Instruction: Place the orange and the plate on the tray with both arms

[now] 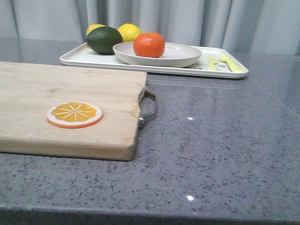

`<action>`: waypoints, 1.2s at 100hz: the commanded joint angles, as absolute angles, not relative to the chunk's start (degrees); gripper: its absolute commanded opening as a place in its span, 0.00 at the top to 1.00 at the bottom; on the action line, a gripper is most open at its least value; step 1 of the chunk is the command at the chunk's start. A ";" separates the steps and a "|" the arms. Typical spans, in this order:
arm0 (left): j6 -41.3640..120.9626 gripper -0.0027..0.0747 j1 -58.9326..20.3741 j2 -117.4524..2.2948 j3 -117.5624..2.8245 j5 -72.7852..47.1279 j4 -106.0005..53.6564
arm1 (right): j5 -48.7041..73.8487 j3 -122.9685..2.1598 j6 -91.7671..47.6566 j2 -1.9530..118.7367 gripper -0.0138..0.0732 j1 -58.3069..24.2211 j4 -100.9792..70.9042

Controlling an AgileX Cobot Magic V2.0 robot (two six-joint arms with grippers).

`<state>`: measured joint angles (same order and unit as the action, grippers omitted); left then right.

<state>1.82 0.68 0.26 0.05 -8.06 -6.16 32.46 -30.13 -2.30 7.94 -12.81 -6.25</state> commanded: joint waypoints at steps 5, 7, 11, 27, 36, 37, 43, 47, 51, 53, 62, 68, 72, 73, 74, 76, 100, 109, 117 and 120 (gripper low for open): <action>1.99 0.99 0.80 2.22 0.52 -4.18 -5.04 | 27.93 -31.26 -2.69 8.59 0.92 -12.68 -5.75; 1.99 0.99 0.80 2.22 0.52 -4.18 -5.04 | 27.93 -31.26 -2.69 8.59 0.92 -12.68 -5.75; 1.99 0.99 0.80 2.22 0.52 -4.18 -5.04 | 27.93 -31.26 -2.69 8.59 0.92 -12.68 -5.75; 1.99 0.99 0.80 2.22 0.52 -4.18 -5.04 | 27.93 -31.26 -2.69 8.59 0.92 -12.68 -5.75; 1.99 0.99 0.80 2.22 0.52 -4.18 -5.04 | 27.93 -31.26 -2.69 8.59 0.92 -12.68 -5.75; 1.99 0.99 0.80 2.22 0.52 -4.18 -5.04 | 27.93 -31.26 -2.69 8.59 0.92 -12.68 -5.75; 1.99 0.99 0.80 2.22 0.52 -4.18 -5.04 | 27.93 -31.26 -2.69 8.59 0.92 -12.68 -5.75; 1.99 0.99 0.80 2.22 0.52 -4.18 -5.04 | 27.93 -31.26 -2.69 8.59 0.92 -12.68 -5.75; 1.99 0.99 0.80 2.22 0.52 -4.18 -5.04 | 27.93 -31.26 -2.69 8.59 0.92 -12.68 -5.75; 1.99 0.99 0.80 2.22 0.52 -4.18 -5.04 | 27.93 -31.26 -2.69 8.59 0.92 -12.68 -5.75; 1.99 0.99 0.80 2.22 0.52 -4.18 -5.04 | 27.93 -31.26 -2.69 8.59 0.92 -12.68 -5.75; 1.99 0.99 0.80 2.22 0.52 -4.18 -5.04 | 27.93 -31.26 -2.69 8.59 0.92 -12.68 -5.75; 1.99 0.99 0.80 2.22 0.52 -4.18 -5.04 | 27.93 -31.26 -2.69 8.59 0.92 -12.68 -5.62; 1.99 0.99 0.80 2.22 0.52 -4.18 -5.04 | 27.93 -31.26 -2.69 8.59 0.92 -12.68 -5.56; 1.99 0.99 0.80 2.22 0.52 -4.18 -5.04 | 27.93 -31.26 -2.69 8.59 0.92 -12.68 -5.49; 1.99 0.99 0.80 2.22 0.52 -4.18 -5.04 | 27.78 -31.26 -2.69 8.59 0.92 -12.68 -5.43; 1.99 0.99 0.80 2.22 0.52 -4.18 -5.04 | 14.93 -25.46 -2.69 7.41 0.92 -12.02 -4.96; 1.99 0.99 0.80 2.22 0.52 -4.18 -5.04 | 5.50 -20.60 -2.69 5.61 0.92 -10.58 -3.61; 1.99 0.99 0.80 2.22 0.52 -4.18 -5.04 | 0.00 -16.40 -2.56 3.86 0.92 -8.50 -3.55; 1.99 0.99 0.80 2.22 0.52 -4.18 -5.04 | -1.11 -15.15 -2.46 3.31 0.92 -7.53 -3.48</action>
